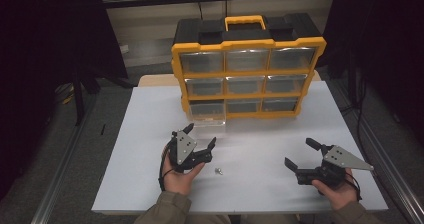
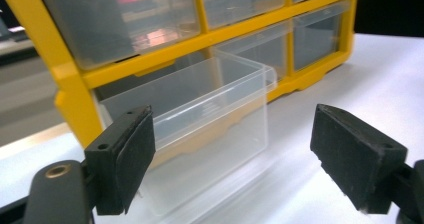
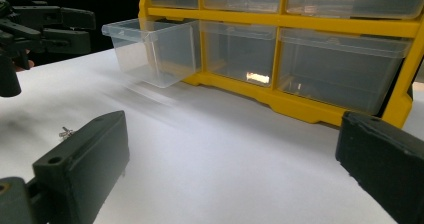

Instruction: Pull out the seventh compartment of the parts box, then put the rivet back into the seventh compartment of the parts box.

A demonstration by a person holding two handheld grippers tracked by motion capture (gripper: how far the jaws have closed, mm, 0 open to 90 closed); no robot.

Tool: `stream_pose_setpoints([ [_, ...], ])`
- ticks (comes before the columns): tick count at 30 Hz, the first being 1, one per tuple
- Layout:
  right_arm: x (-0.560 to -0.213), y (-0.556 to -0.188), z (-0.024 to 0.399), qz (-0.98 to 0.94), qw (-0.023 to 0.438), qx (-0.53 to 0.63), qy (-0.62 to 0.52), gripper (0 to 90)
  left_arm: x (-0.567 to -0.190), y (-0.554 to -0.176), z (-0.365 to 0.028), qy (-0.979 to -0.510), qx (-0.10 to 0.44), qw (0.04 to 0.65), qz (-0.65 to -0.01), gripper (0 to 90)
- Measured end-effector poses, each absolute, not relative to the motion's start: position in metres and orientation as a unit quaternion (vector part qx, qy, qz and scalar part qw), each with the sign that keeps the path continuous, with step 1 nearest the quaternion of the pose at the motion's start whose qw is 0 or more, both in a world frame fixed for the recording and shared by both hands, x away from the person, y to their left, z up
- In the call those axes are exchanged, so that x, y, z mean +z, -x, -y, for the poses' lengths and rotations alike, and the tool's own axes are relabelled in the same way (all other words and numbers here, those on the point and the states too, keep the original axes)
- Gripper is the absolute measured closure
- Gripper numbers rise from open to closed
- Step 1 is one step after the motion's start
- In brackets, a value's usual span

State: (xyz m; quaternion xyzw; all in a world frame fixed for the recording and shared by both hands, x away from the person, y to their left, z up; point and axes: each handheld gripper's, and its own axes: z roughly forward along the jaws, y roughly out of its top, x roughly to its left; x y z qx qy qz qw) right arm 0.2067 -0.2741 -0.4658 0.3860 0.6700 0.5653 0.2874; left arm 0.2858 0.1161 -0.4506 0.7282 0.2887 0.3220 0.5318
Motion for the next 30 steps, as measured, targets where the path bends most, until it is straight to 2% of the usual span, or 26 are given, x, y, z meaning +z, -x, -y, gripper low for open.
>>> stream_pose_setpoints([
  [19,-0.466,-0.204,0.276,-0.670,0.291,0.559,-0.393,0.8,-0.451,-0.289,-0.124,-0.728,0.243,0.565,-0.304,11.0],
  [30,-0.466,-0.205,0.275,-0.673,0.288,0.563,-0.384,0.6,-0.449,-0.286,-0.127,-0.733,0.229,0.563,-0.306,9.5],
])
